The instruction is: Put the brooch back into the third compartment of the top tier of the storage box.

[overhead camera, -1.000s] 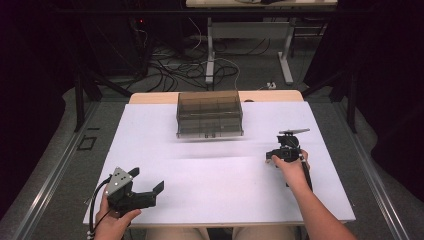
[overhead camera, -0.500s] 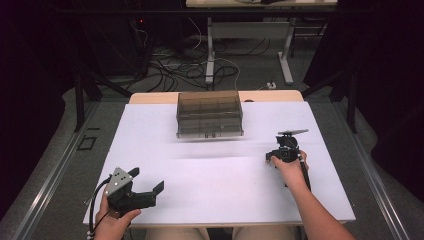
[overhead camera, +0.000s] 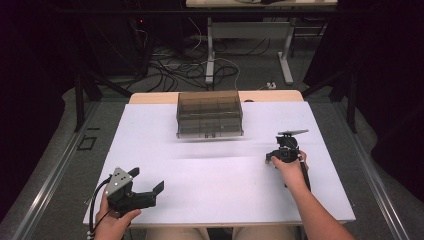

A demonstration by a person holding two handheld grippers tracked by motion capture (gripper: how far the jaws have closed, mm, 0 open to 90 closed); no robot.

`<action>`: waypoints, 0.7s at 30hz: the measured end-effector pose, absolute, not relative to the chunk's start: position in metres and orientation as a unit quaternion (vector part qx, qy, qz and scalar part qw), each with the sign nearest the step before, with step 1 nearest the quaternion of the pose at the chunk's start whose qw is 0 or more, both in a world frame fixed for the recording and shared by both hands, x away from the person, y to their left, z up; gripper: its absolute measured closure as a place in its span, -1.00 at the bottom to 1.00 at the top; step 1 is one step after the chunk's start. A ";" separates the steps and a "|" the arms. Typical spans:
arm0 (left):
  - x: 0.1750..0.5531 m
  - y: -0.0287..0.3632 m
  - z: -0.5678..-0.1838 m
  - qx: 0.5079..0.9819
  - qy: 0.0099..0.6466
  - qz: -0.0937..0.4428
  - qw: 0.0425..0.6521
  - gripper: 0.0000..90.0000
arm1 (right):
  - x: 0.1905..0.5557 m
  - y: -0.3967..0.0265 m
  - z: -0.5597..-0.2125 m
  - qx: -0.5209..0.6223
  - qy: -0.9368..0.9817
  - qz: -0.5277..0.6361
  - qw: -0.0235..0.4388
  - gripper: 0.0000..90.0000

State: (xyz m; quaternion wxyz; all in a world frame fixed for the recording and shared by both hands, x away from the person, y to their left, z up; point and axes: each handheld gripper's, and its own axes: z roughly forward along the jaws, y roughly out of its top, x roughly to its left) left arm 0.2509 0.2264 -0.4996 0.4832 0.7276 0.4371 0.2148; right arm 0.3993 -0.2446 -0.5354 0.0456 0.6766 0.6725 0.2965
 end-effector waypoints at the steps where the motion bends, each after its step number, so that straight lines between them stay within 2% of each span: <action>1: 0.251 0.227 -0.500 0.727 0.437 0.215 0.483 -0.96 | 0.399 -0.245 -0.535 0.675 0.674 0.298 0.043 0.99; 21: 0.251 0.226 -0.500 0.727 0.437 0.215 0.484 -0.96 | 0.398 -0.246 -0.533 0.671 0.672 0.310 0.044 1.00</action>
